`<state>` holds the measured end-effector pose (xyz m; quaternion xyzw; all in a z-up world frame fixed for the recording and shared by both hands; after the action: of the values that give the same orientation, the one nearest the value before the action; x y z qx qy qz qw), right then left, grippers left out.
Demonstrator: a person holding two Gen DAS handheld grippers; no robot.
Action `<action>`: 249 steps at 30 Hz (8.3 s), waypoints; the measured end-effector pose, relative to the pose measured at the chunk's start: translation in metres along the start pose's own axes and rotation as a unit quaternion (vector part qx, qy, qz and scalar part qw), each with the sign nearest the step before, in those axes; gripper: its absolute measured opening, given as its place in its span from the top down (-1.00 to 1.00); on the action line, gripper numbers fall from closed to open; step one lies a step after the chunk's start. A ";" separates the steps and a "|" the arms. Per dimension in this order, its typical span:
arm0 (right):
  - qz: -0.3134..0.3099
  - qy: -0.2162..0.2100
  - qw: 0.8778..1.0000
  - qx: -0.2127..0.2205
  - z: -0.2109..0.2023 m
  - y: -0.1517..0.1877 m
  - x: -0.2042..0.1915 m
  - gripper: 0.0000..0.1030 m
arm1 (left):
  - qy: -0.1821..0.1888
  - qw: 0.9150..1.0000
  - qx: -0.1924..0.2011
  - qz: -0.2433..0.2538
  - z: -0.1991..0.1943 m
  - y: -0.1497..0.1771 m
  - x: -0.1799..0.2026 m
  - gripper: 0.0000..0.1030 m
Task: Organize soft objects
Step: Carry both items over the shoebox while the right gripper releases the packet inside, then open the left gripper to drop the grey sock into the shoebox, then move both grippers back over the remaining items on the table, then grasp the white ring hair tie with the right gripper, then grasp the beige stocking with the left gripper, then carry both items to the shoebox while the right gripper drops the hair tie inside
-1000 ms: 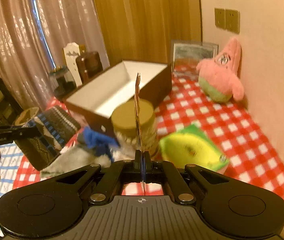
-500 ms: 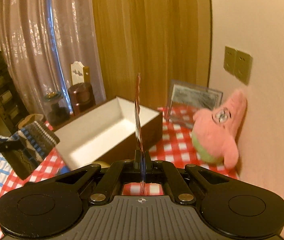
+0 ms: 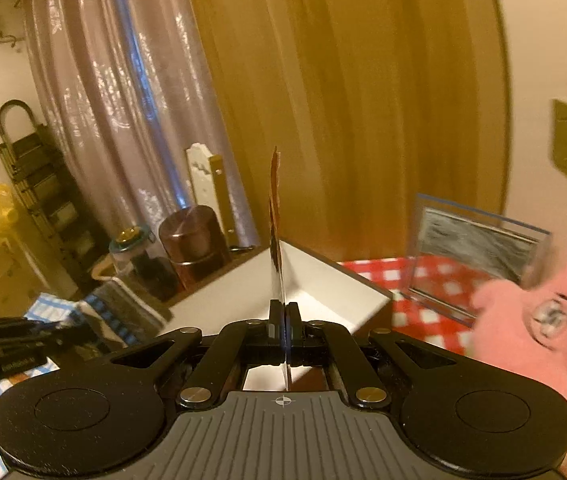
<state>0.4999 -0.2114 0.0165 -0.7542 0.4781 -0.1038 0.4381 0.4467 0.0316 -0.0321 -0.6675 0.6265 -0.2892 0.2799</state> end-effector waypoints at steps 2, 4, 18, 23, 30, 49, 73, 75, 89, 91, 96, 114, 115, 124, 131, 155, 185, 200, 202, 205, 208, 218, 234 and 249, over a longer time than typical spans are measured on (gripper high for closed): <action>-0.006 -0.008 1.000 -0.009 0.020 -0.007 0.000 0.99 | -0.005 1.000 -0.004 0.000 0.009 -0.002 0.002 0.78; -0.010 -0.020 1.000 -0.019 0.040 -0.011 0.001 0.99 | -0.008 1.000 -0.010 -0.002 0.018 -0.005 0.003 0.78; 0.008 -0.034 0.999 -0.038 0.121 -0.007 0.033 -0.15 | -0.023 0.998 -0.053 -0.007 0.065 -0.001 0.007 0.78; -0.004 -0.020 0.999 -0.044 0.112 0.000 0.034 -0.15 | -0.013 0.998 -0.059 -0.005 0.074 -0.001 0.012 0.69; -0.003 -0.010 0.999 -0.044 0.091 0.008 0.039 -0.15 | -0.016 0.997 -0.071 0.004 0.078 0.007 0.014 0.23; 0.021 -0.025 0.999 -0.011 0.002 0.061 0.020 -0.15 | -0.010 0.995 -0.083 -0.049 -0.010 0.059 0.001 0.20; -0.018 -0.091 0.990 -0.107 -0.042 0.188 -0.072 -0.15 | -0.024 0.989 -0.130 -0.068 -0.099 0.181 0.010 0.06; -0.016 -0.086 0.989 -0.120 -0.038 0.201 -0.077 -0.15 | -0.023 0.988 -0.138 -0.064 -0.099 0.191 0.009 0.06; -0.055 -0.046 0.980 -0.186 -0.008 0.272 -0.112 -0.15 | -0.014 0.981 -0.190 -0.043 -0.093 0.248 -0.001 0.06; -0.071 -0.042 0.979 -0.188 -0.002 0.277 -0.118 -0.15 | -0.015 0.980 -0.192 -0.043 -0.092 0.252 -0.004 0.06; -0.114 -0.036 0.976 -0.185 0.014 0.286 -0.136 -0.15 | -0.017 0.979 -0.199 -0.040 -0.086 0.261 -0.008 0.06; -0.181 -0.002 0.962 -0.204 0.073 0.310 -0.148 -0.14 | -0.021 0.975 -0.219 -0.031 -0.064 0.279 -0.008 0.06; -0.184 -0.001 0.961 -0.205 0.074 0.312 -0.149 -0.13 | -0.021 0.975 -0.219 -0.030 -0.063 0.279 -0.008 0.06; -0.213 0.021 0.958 -0.191 0.078 0.315 -0.148 0.38 | -0.017 0.975 -0.220 -0.016 -0.054 0.280 -0.007 0.06; -0.203 -0.004 0.961 -0.189 0.061 0.311 -0.149 0.64 | -0.007 0.975 -0.221 0.009 -0.048 0.282 -0.001 0.06; -0.094 -0.002 0.975 -0.200 0.022 0.306 -0.125 0.64 | 0.031 0.969 -0.237 0.065 -0.023 0.292 0.006 0.59; -0.071 0.013 0.977 -0.200 0.002 0.311 -0.120 0.64 | 0.069 0.966 -0.241 0.066 -0.058 0.305 0.017 0.78; -0.042 0.000 0.983 -0.178 -0.035 0.282 -0.105 0.64 | 0.089 0.979 -0.175 0.060 -0.084 0.247 0.044 0.78; -0.041 0.000 0.984 -0.173 -0.041 0.275 -0.102 0.64 | 0.089 0.981 -0.165 0.057 -0.086 0.237 0.046 0.78; -0.043 0.002 0.986 -0.162 -0.051 0.262 -0.095 0.64 | 0.093 0.983 -0.150 0.048 -0.091 0.222 0.050 0.78; -0.042 0.008 0.988 -0.148 -0.061 0.246 -0.085 0.64 | 0.095 0.985 -0.136 0.042 -0.093 0.206 0.053 0.78; -0.040 0.054 0.993 -0.094 -0.069 0.182 -0.028 0.64 | 0.085 0.991 -0.097 0.021 -0.076 0.148 0.056 0.78; -0.070 0.044 0.995 -0.049 0.011 0.055 0.028 0.64 | 0.046 0.996 -0.067 -0.020 -0.001 0.046 0.035 0.77; -0.127 -0.018 0.991 -0.035 0.116 -0.004 0.024 0.32 | 0.030 0.994 -0.101 -0.040 0.083 0.017 0.027 0.77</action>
<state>0.5817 -0.1652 -0.0560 -0.8257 0.3737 -0.1281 0.4028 0.4977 0.0042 -0.0998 -0.7077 0.6338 -0.2551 0.1800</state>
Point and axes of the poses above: each gripper's, at about its wrist camera, not at the fingertips, and z roughly the way its jaws point, x to its right, y to its underside, the point moved 9 cm from there along z, roughly the way its jaws point, and after that the axes turned 8 degrees about -x, right-handed, at the moved point
